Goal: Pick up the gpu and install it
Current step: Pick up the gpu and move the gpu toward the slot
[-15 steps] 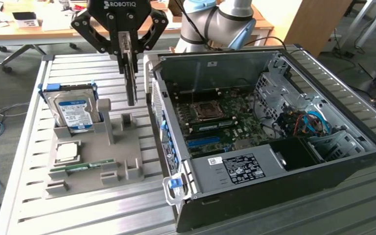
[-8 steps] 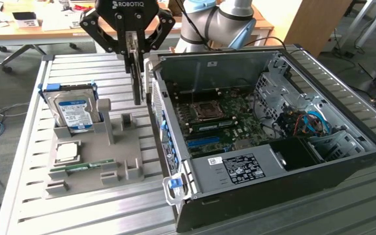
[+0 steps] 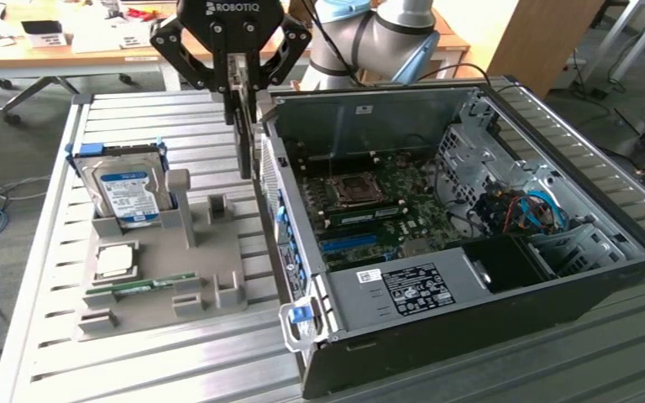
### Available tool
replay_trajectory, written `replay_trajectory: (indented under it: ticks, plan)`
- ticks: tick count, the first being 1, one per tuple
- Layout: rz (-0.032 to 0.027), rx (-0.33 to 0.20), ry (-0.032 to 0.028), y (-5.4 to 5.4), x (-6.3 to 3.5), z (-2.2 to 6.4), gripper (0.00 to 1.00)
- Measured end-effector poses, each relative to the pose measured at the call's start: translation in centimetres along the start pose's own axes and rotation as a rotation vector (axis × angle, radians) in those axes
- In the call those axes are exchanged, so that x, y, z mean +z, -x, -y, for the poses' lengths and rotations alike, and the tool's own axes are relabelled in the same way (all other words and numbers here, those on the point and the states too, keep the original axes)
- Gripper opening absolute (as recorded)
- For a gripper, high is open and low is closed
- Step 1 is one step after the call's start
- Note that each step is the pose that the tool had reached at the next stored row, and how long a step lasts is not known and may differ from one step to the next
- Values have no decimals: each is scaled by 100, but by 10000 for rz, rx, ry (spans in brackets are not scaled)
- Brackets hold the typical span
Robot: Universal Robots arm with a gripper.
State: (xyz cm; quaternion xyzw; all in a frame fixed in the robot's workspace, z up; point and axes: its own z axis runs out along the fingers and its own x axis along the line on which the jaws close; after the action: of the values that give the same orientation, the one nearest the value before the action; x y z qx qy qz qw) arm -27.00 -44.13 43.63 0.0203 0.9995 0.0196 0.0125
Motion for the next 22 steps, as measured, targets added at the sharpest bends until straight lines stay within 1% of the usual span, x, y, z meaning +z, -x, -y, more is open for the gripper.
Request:
replay_trajectory:
  ticks: [22]
  plan:
    - [0, -1, 5, 219, 6, -9, 27]
